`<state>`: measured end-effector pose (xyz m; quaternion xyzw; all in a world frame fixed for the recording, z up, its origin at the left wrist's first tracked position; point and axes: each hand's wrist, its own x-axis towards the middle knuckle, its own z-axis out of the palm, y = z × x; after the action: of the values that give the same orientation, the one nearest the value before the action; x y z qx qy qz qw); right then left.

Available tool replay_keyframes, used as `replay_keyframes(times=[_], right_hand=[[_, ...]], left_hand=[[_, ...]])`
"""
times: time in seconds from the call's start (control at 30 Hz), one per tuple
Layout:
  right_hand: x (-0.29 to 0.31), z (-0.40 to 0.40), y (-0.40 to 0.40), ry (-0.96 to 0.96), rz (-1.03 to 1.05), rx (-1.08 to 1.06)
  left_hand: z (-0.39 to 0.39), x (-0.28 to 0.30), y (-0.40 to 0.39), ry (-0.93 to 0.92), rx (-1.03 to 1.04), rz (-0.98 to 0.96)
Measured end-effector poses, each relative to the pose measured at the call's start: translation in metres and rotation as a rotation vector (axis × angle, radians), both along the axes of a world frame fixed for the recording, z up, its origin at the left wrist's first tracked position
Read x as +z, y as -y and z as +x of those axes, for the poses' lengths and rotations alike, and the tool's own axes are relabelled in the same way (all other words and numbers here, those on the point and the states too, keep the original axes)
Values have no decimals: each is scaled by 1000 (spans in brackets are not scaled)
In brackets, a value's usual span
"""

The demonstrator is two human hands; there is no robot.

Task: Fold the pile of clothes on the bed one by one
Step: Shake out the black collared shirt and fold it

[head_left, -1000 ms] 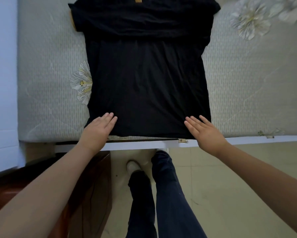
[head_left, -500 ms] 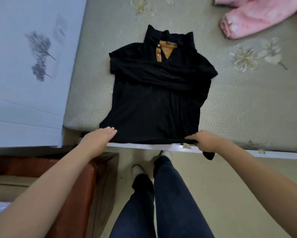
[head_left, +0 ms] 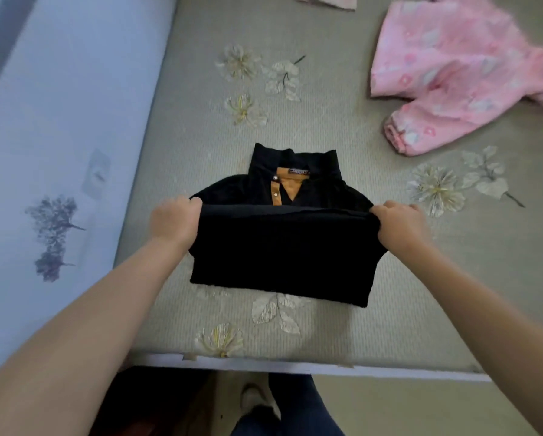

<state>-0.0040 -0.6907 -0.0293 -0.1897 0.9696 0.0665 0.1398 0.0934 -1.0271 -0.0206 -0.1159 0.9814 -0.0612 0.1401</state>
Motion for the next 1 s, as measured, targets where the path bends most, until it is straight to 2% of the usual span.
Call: replay_keyframes(times=[0.2, 0.3, 0.37, 0.43, 0.57, 0.63, 0.77, 0.87, 1.0], right_hand=[[-11, -106, 30, -32, 43, 9], [-38, -147, 41, -97, 55, -54], [-61, -153, 47, -137, 21, -172], [-84, -139, 50, -92, -25, -266], [-121, -72, 40, 18, -161, -368], [-128, -37, 28, 28, -184, -503], [-133, 3, 12, 50, -182, -875], [-137, 16, 15, 83, -265, -905], [-139, 7, 5, 50, -257, -945]], left_hand=[[-122, -16, 13, 28, -42, -140], [-173, -37, 29, -36, 79, -130], [-185, -55, 32, -141, 225, -20], [-176, -74, 22, -174, 306, 107], [-100, -116, -5, -43, 279, 277], [-58, -128, -14, -23, 409, 312], [-15, -139, -25, -123, 654, 394], [-12, -143, -27, -205, 836, 502], [-8, -146, -15, -201, 853, 439]])
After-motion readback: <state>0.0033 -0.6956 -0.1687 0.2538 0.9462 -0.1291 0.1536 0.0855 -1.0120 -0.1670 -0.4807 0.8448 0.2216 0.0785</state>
